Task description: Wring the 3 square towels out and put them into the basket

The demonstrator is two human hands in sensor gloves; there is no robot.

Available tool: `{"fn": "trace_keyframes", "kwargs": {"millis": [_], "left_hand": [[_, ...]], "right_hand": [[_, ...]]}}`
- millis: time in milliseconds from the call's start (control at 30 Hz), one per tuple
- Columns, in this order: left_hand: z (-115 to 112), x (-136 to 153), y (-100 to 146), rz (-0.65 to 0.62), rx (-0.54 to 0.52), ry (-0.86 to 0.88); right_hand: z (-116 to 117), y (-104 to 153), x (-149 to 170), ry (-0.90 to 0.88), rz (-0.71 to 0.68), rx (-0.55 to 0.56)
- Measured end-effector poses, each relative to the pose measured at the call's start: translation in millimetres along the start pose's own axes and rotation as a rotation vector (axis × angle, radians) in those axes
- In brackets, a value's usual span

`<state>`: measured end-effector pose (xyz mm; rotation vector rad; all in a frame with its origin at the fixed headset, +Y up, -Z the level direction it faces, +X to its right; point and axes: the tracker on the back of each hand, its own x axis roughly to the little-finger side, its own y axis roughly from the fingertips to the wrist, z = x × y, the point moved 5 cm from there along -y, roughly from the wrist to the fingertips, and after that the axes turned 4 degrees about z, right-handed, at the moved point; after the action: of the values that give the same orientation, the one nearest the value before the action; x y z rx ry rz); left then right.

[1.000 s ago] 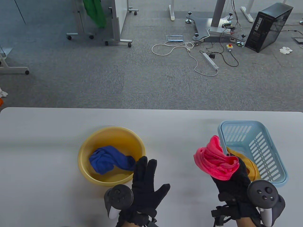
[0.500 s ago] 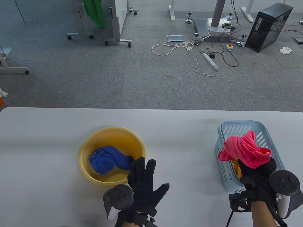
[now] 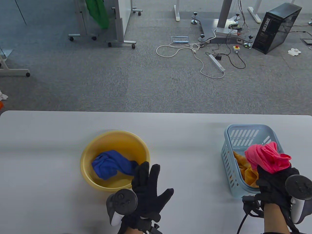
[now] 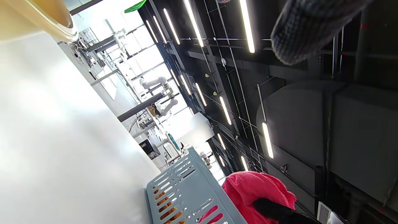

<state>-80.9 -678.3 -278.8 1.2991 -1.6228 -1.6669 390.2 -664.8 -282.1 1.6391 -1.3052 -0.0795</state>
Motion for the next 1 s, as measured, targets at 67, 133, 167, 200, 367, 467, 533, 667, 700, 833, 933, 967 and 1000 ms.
{"fn": "trace_keyframes", "kwargs": {"millis": [67,133,167,200,367,467,533,667,700,833,933,967,1000], "left_hand": [[0,0,0,0.001,-0.002,-0.008],[0,1,0,0.003,-0.003,-0.009],[0,1,-1,0.005,-0.001,-0.009],[-1,2,-1,0.008,0.003,-0.011],[-5,1,-1,0.009,0.012,-0.017],[-7,2,-1,0.013,0.015,-0.019],[-8,2,-2,0.016,0.019,-0.021],[-8,2,-2,0.016,0.018,-0.014],[-8,2,-2,0.017,0.018,-0.014],[-10,3,-2,0.021,0.024,-0.027],[-11,2,-2,0.020,0.030,-0.028],[-11,2,-2,0.019,0.030,-0.032],[-12,1,-2,0.018,0.031,-0.034]], "right_hand": [[3,1,-2,0.007,-0.016,0.006],[5,2,-3,0.008,-0.029,0.006],[6,2,-4,0.018,-0.035,0.004],[7,3,-4,0.024,-0.048,0.004],[4,9,-15,0.102,-0.150,0.021],[6,15,-23,0.051,-0.182,-0.016],[8,20,-30,0.043,-0.218,-0.036],[10,37,-48,0.018,-0.341,-0.027],[13,43,-53,0.009,-0.374,-0.040],[23,65,-68,-0.030,-0.464,-0.095],[32,83,-80,-0.008,-0.547,-0.106],[34,88,-82,0.013,-0.569,-0.107],[38,93,-85,0.029,-0.592,-0.111]]}}
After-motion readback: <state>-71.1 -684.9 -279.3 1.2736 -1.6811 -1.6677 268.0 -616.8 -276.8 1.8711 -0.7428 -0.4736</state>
